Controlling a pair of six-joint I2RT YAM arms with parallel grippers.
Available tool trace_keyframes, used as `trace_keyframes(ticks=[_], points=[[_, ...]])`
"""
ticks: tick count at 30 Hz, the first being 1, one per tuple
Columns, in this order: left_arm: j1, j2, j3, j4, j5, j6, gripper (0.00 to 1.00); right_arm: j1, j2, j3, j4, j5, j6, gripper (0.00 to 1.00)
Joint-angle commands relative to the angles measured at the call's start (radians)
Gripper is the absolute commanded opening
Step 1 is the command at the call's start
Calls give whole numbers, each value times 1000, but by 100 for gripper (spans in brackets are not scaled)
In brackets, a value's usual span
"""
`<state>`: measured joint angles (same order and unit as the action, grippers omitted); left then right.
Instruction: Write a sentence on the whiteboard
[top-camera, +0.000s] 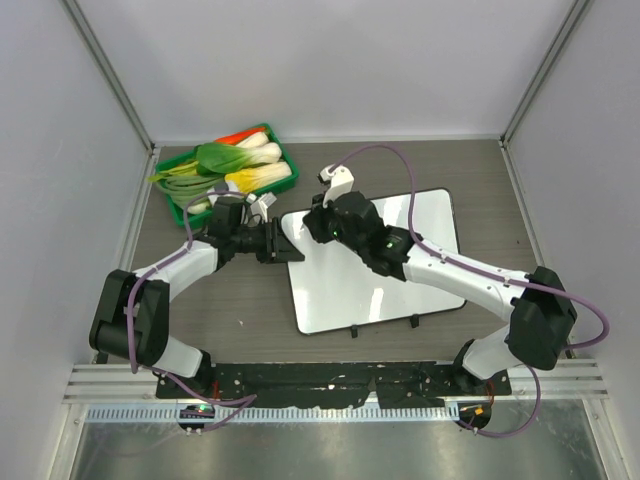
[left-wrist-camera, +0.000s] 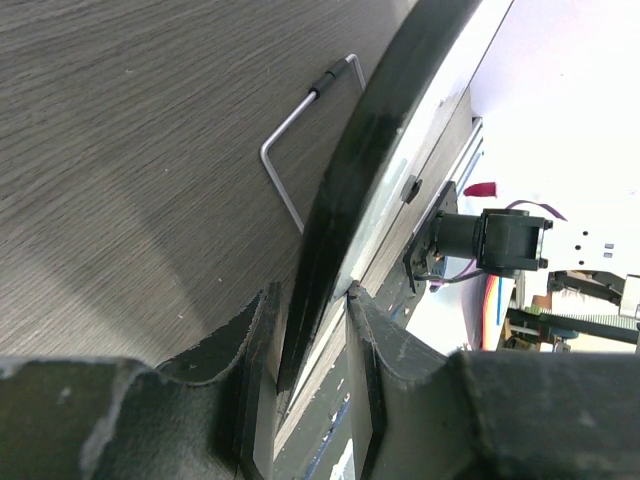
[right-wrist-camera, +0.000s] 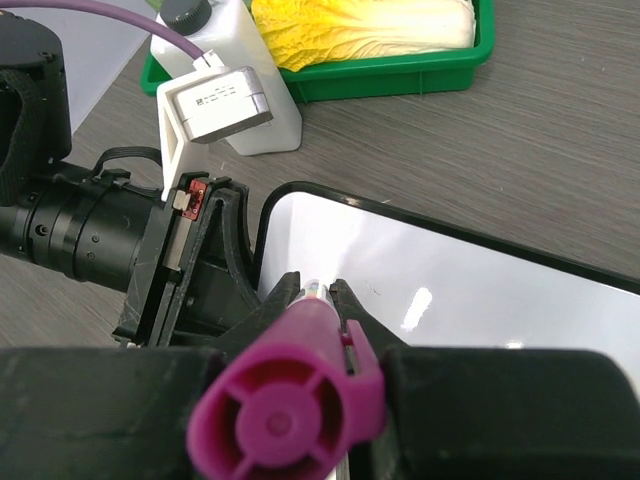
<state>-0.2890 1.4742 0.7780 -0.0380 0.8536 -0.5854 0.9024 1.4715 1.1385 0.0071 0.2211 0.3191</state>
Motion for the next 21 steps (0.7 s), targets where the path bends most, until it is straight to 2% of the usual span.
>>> trace_keyframes(ticks=[1, 21], points=[[-21, 3, 12, -59, -68, 25, 0, 12, 1, -9, 48, 37, -17, 1], [-26, 8, 12, -60, -65, 29, 0, 13, -2, -51, 17, 119, -21, 1]])
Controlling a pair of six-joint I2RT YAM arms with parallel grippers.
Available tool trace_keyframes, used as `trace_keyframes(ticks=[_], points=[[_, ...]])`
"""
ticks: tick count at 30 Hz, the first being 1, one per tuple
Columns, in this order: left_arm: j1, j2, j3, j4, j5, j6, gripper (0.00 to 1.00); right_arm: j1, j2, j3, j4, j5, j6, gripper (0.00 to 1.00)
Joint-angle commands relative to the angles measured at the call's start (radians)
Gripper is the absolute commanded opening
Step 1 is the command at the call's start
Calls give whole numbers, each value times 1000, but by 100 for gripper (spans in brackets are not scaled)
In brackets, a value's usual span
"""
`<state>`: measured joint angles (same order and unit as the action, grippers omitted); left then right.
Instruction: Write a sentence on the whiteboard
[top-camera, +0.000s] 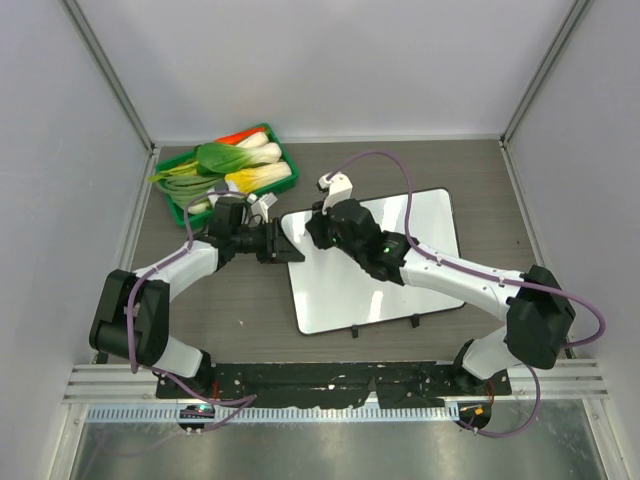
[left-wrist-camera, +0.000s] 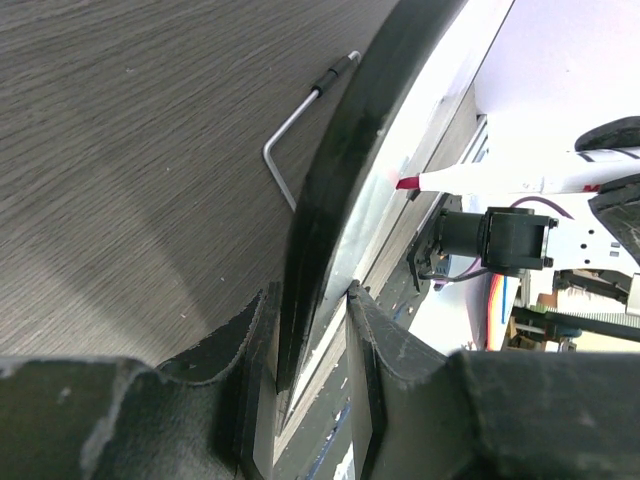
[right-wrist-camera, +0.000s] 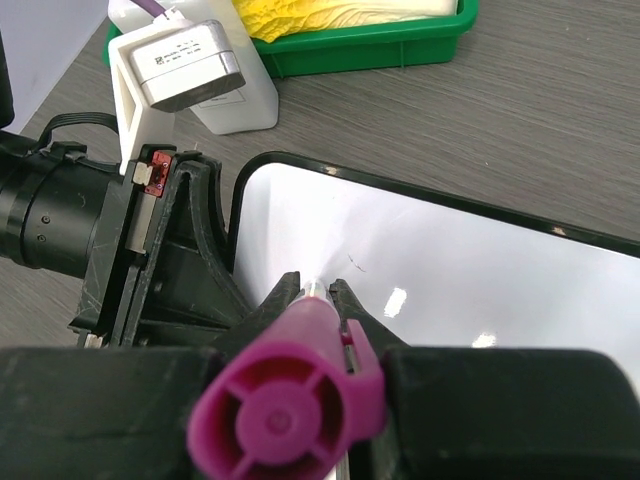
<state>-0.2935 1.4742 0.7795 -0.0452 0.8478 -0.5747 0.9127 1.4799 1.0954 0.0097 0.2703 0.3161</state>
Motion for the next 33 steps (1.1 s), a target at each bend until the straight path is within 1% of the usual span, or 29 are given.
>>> trace_keyframes(ticks=[1, 17, 27, 29, 33], points=[[-21, 9, 10, -53, -61, 19, 0, 3, -10, -8, 9, 76, -18, 1], [-24, 14, 17, -58, -59, 19, 0, 3, -30, -5, -59, 196, -18, 1], [-26, 12, 17, -59, -64, 21, 0, 3, -90, -29, -16, 77, -18, 2], [-27, 12, 17, -58, -64, 21, 0, 3, -95, -29, 24, 57, -20, 1], [-27, 15, 17, -59, -64, 22, 0, 3, -92, -26, 39, 38, -23, 1]])
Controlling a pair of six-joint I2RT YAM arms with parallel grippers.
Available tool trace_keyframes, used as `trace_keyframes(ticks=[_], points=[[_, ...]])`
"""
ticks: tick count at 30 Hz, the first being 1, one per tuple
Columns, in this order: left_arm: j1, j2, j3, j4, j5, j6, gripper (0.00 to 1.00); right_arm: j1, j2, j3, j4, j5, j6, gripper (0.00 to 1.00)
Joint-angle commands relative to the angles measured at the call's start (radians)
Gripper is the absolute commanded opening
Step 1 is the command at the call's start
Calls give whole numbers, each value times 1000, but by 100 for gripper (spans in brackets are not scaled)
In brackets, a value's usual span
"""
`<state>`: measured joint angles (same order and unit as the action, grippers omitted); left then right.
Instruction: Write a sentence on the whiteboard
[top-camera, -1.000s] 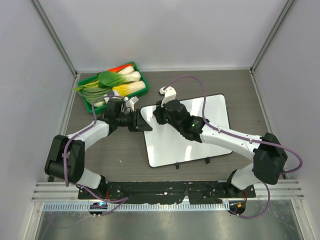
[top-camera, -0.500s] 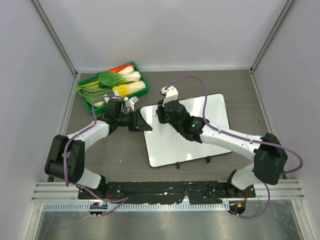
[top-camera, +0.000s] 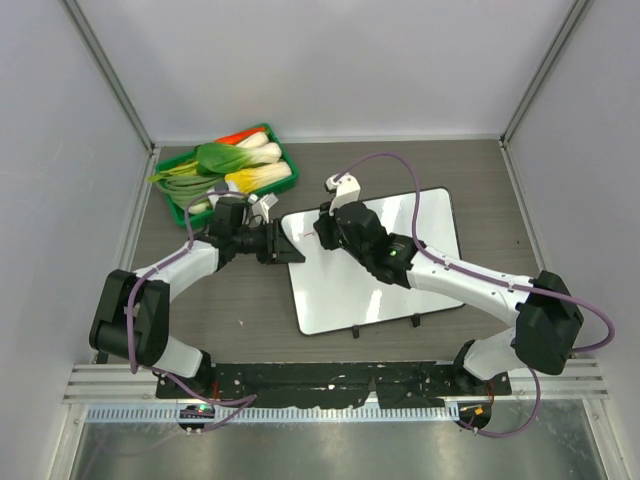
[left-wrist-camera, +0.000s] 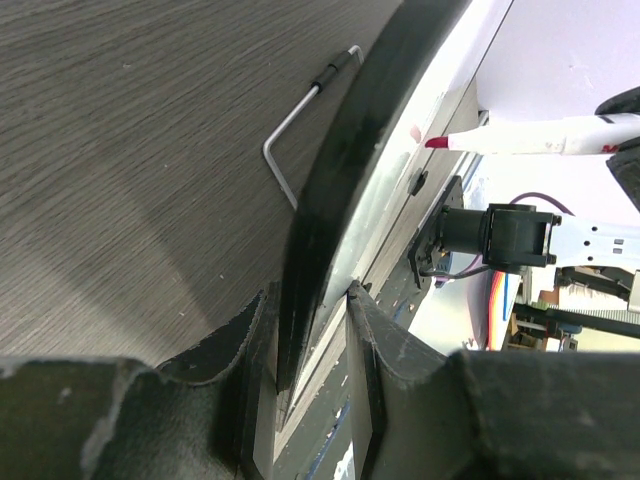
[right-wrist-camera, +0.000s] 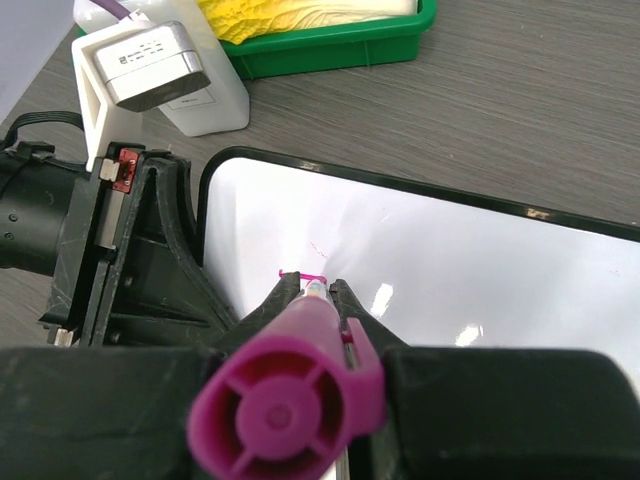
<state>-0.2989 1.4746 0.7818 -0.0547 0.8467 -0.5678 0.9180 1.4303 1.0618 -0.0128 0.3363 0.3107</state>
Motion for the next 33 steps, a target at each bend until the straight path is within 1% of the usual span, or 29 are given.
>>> trace_keyframes(ticks=[1, 7, 14, 28, 29, 33], points=[[-23, 15, 14, -51, -63, 16, 0, -2, -41, 10, 62, -32, -16, 2], [-23, 10, 14, -54, -63, 16, 0, -2, -19, 21, 74, -30, -12, 1], [-23, 13, 16, -56, -64, 19, 0, -2, -7, 15, 50, -11, -12, 1], [-29, 16, 14, -59, -70, 22, 0, -1, -47, -54, 19, -54, 8, 2], [-29, 18, 14, -57, -72, 23, 0, -2, -47, -56, -10, -56, 11, 1], [-31, 18, 13, -57, -72, 23, 0, -2, -70, -75, -24, -75, 16, 2]])
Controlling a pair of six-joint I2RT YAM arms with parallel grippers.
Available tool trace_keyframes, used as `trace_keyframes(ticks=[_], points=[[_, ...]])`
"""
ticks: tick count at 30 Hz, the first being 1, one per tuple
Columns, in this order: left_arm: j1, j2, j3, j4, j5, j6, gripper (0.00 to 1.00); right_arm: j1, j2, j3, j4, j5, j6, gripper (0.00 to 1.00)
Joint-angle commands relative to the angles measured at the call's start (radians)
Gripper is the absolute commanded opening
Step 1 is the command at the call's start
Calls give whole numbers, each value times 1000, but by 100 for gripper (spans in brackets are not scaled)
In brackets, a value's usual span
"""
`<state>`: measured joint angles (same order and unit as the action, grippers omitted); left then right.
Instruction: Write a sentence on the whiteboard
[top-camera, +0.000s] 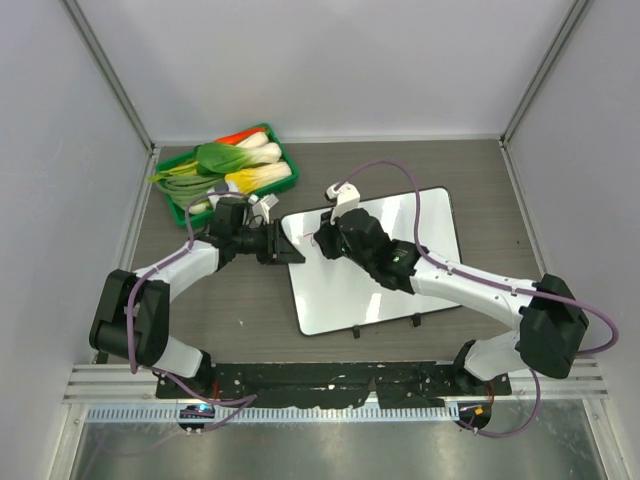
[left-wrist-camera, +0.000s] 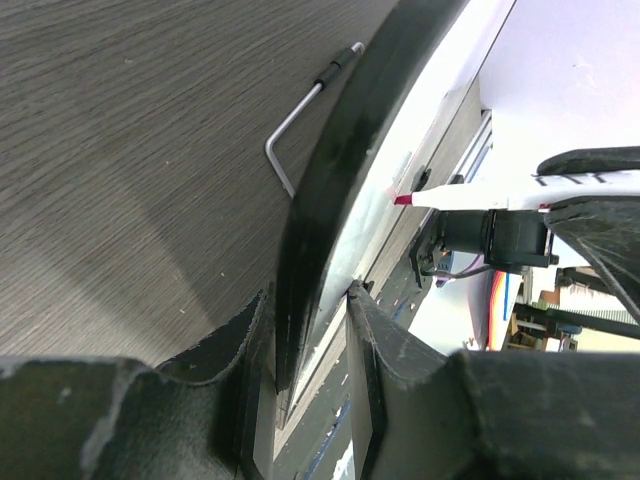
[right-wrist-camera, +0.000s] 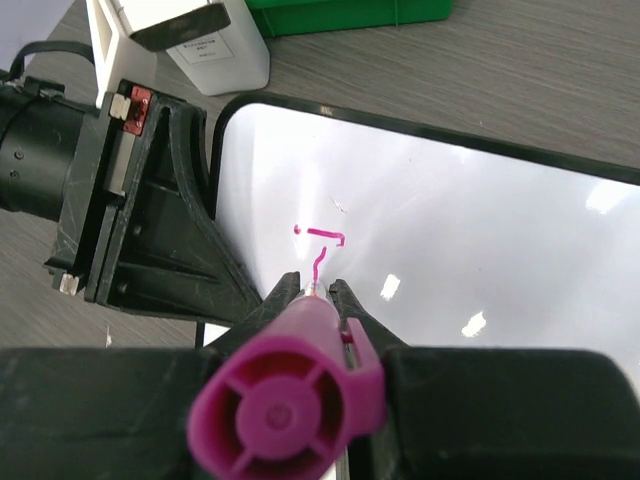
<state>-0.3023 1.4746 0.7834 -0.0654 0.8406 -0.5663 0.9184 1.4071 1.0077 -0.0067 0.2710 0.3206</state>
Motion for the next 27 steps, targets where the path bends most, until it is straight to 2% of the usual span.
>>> trace_keyframes(ticks=[1, 12, 15, 19, 22, 27], points=[[-27, 18, 11, -48, -66, 22, 0, -3, -48, -30, -38, -16, 9, 1], [-29, 21, 17, -53, -67, 23, 1, -1, -89, -52, -33, -69, 29, 2], [-31, 13, 23, -66, -75, 29, 11, -1, -111, -47, -16, -85, 47, 1], [-29, -22, 22, -76, -97, 37, 37, -4, -141, -41, 1, -116, 80, 1], [-29, -51, 20, -80, -112, 40, 52, -13, -157, -34, 33, -138, 92, 1], [-29, -125, 10, -91, -146, 40, 69, -35, -200, -37, 36, -171, 112, 1]])
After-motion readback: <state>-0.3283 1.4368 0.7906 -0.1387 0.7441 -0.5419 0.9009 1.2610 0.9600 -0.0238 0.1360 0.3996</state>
